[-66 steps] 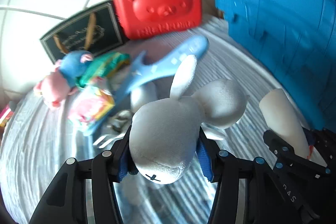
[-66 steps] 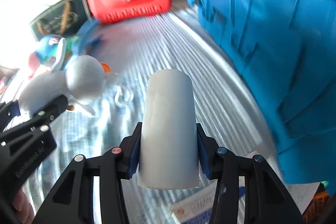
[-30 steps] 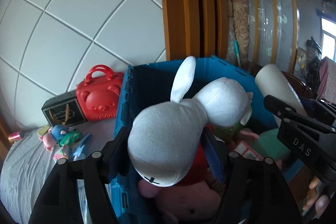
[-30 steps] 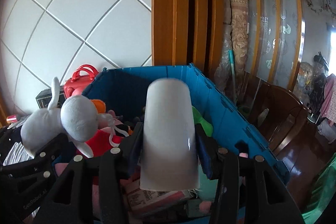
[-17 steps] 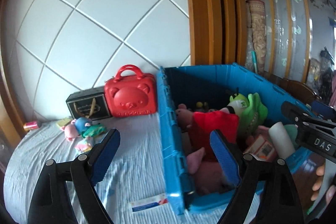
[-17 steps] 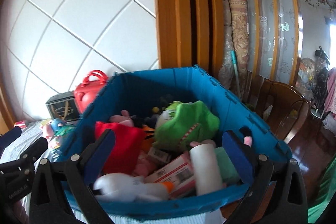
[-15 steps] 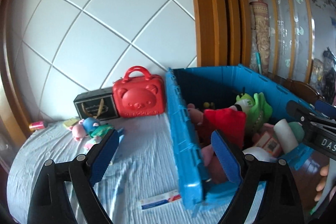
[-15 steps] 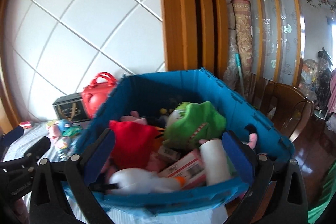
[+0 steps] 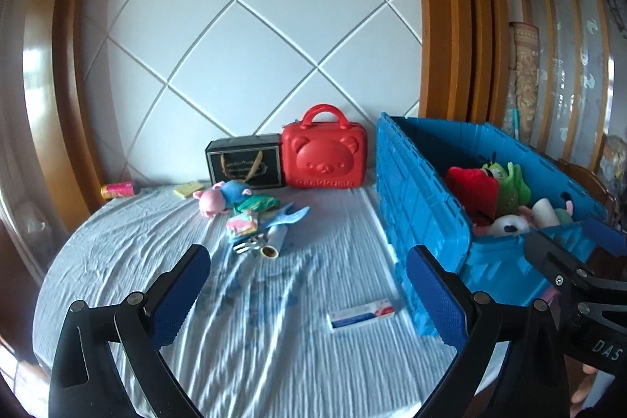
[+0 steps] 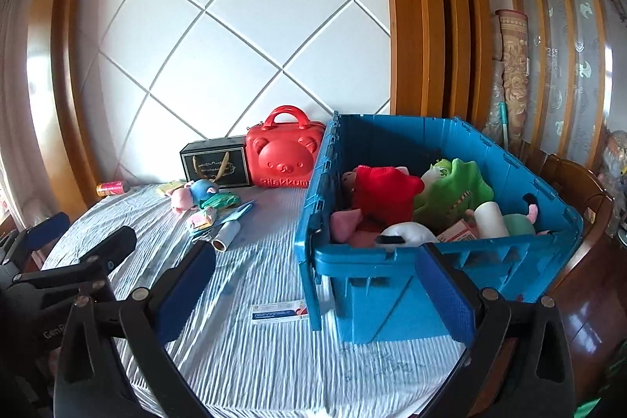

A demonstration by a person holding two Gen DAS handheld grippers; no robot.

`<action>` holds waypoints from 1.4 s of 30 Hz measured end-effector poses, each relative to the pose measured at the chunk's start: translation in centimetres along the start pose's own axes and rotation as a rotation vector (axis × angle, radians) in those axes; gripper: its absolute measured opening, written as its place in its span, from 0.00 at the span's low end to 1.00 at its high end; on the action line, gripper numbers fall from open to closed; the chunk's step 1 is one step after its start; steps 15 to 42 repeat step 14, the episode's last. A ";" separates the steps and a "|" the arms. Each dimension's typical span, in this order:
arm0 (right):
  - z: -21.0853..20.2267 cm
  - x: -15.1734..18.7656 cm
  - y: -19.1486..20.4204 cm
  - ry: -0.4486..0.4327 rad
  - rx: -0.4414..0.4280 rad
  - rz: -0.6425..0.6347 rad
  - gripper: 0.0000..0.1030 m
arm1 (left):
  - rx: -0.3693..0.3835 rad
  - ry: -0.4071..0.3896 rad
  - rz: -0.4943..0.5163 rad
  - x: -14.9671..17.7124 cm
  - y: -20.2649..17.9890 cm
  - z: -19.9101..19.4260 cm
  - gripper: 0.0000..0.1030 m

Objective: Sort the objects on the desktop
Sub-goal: 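Withdraw both tools from the bin back over the table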

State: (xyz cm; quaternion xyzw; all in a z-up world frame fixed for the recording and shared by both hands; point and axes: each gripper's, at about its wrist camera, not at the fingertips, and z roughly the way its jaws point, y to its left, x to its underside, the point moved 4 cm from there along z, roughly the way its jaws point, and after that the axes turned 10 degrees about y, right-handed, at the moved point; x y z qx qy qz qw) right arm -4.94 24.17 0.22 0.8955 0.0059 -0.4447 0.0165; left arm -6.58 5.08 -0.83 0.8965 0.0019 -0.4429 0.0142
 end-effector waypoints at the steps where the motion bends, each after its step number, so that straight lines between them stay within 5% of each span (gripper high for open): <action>1: -0.2 0.3 0.3 0.002 0.001 -0.001 1.00 | -0.004 0.003 0.002 0.3 0.3 -0.3 0.98; 14: -3.9 0.5 0.6 -0.023 0.067 0.022 1.00 | 0.028 0.000 -0.013 1.2 1.2 -3.3 0.98; 42: -3.9 0.5 0.6 -0.023 0.067 0.022 1.00 | 0.028 0.000 -0.013 1.2 1.2 -3.3 0.98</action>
